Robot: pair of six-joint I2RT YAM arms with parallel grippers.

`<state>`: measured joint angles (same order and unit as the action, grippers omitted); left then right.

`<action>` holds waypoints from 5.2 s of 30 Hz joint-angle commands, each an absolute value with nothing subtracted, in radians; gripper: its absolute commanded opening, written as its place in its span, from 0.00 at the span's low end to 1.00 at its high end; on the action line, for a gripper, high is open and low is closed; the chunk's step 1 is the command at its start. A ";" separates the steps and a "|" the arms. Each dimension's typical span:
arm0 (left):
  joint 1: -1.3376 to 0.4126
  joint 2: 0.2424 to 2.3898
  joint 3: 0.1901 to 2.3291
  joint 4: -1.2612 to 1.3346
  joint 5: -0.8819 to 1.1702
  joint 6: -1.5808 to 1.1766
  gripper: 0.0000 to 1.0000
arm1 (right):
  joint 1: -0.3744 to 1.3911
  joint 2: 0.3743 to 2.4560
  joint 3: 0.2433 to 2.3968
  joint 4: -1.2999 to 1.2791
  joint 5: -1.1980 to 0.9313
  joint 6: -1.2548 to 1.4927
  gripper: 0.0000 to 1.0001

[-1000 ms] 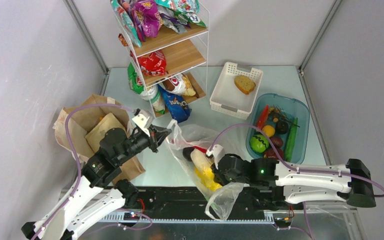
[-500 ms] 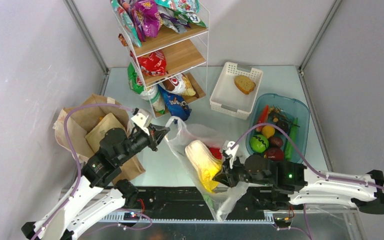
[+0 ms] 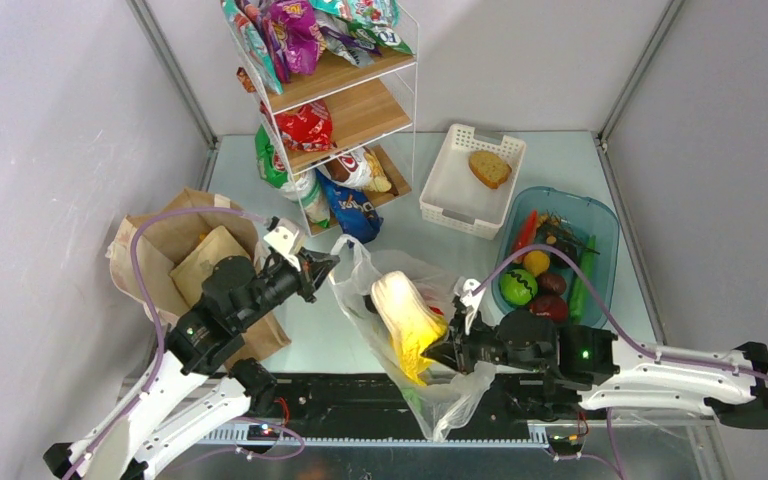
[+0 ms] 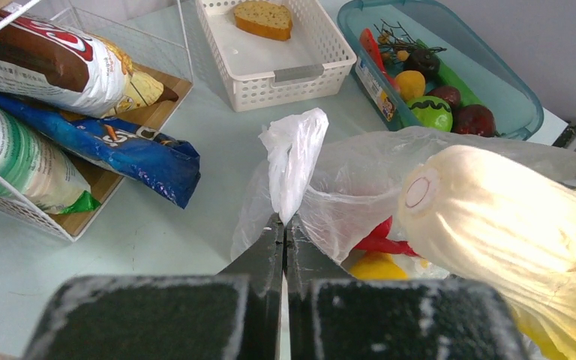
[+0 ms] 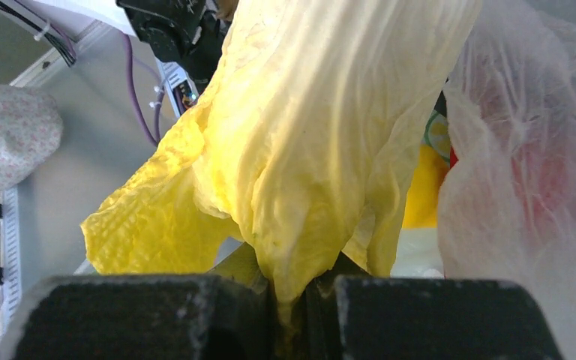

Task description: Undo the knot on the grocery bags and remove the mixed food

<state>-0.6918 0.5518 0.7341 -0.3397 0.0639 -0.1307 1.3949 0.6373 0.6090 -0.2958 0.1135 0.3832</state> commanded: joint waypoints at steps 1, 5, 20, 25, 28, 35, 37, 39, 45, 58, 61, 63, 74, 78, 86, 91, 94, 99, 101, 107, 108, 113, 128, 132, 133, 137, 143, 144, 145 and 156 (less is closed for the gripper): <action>-0.695 0.550 0.734 -0.316 0.029 -0.116 0.00 | 1.424 0.602 0.609 -0.090 0.205 0.384 0.00; -0.696 0.548 0.732 -0.317 0.004 -0.118 0.00 | 1.452 0.605 0.638 -0.034 0.357 0.350 0.00; -0.696 0.530 0.735 -0.321 -0.025 -0.129 0.00 | 1.213 0.700 0.940 -0.365 0.599 0.338 0.00; -0.695 0.527 0.737 -0.324 -0.025 -0.132 0.00 | 0.951 0.712 0.978 -0.489 0.504 0.330 0.00; -0.695 0.528 0.737 -0.325 -0.029 -0.132 0.00 | 0.791 0.729 0.976 -0.545 0.365 0.329 0.00; -0.696 0.527 0.740 -0.329 -0.024 -0.134 0.00 | 0.391 0.737 0.911 -0.536 0.086 0.319 0.00; -0.696 0.526 0.741 -0.330 -0.023 -0.135 0.00 | 0.268 0.747 0.893 -0.535 0.031 0.315 0.00; -0.696 0.527 0.741 -0.330 -0.023 -0.136 0.00 | 0.151 0.775 0.874 -0.537 -0.021 0.312 0.00; -0.696 0.534 0.739 -0.331 -0.024 -0.135 0.00 | -0.143 0.859 0.817 -0.506 -0.138 0.264 0.00; -0.695 0.544 0.741 -0.332 -0.008 -0.137 0.00 | -0.227 1.043 0.802 -0.357 -0.223 0.227 0.00; -0.697 0.543 0.742 -0.332 -0.008 -0.136 0.00 | -0.210 1.114 0.802 -0.330 -0.227 0.207 0.00; -0.696 0.543 0.742 -0.332 -0.008 -0.135 0.00 | -0.217 1.164 0.802 -0.304 -0.285 0.214 0.00; -0.698 0.547 0.742 -0.332 -0.008 -0.135 0.00 | -0.187 1.217 0.802 -0.291 -0.217 0.238 0.74; -0.698 0.543 0.742 -0.331 -0.008 -0.134 0.00 | -0.186 1.177 0.802 -0.310 -0.196 0.237 0.94; -0.696 0.543 0.741 -0.333 -0.008 -0.133 0.00 | -0.186 1.089 0.810 -0.401 -0.159 0.261 0.99; -0.697 0.535 0.742 -0.330 0.022 -0.133 0.00 | -0.185 0.980 0.813 -0.520 -0.091 0.287 0.99; -0.698 0.534 0.742 -0.331 0.025 -0.133 0.00 | -0.170 0.902 0.818 -0.575 -0.092 0.283 0.99; -0.699 0.540 0.742 -0.331 0.028 -0.133 0.00 | -0.055 0.747 0.871 -0.632 -0.161 0.310 0.99; -0.699 0.541 0.742 -0.331 0.027 -0.132 0.00 | 0.020 0.705 0.883 -0.600 -0.292 0.357 0.97; -0.698 0.544 0.740 -0.331 0.015 -0.131 0.00 | 0.539 0.702 0.952 -0.505 -0.271 0.425 0.84; -0.698 0.546 0.741 -0.331 0.016 -0.129 0.00 | 0.673 0.726 0.964 -0.503 -0.211 0.425 0.82; -0.700 0.547 0.740 -0.331 0.012 -0.128 0.00 | 1.054 0.858 1.085 -0.514 0.036 0.398 0.72; -0.701 0.540 0.739 -0.330 0.003 -0.124 0.00 | 1.292 1.214 1.129 -0.684 0.398 0.449 0.67; -0.700 0.540 0.739 -0.331 0.004 -0.124 0.00 | 1.201 1.255 1.104 -0.718 0.644 0.432 0.77; -0.700 0.538 0.739 -0.330 0.004 -0.123 0.00 | 1.146 1.252 1.093 -0.702 0.651 0.422 0.78; -0.702 0.534 0.738 -0.331 0.003 -0.122 0.00 | 0.962 1.217 1.017 -0.574 0.621 0.337 0.92; -0.700 0.532 0.738 -0.331 0.003 -0.123 0.00 | 0.826 1.168 0.985 -0.495 0.499 0.268 0.99; -0.700 0.532 0.739 -0.331 0.003 -0.122 0.00 | 0.842 1.153 0.985 -0.496 0.474 0.266 0.99; -0.700 0.532 0.738 -0.331 0.003 -0.123 0.00 | 0.856 1.145 0.985 -0.499 0.462 0.266 0.99; -0.700 0.537 0.740 -0.331 0.003 -0.124 0.00 | 1.245 1.133 0.962 -0.618 0.501 0.519 0.96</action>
<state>-0.6983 0.5419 0.7338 -0.3477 0.0101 -0.1310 1.1503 1.1172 0.9779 -0.5800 0.4629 0.3641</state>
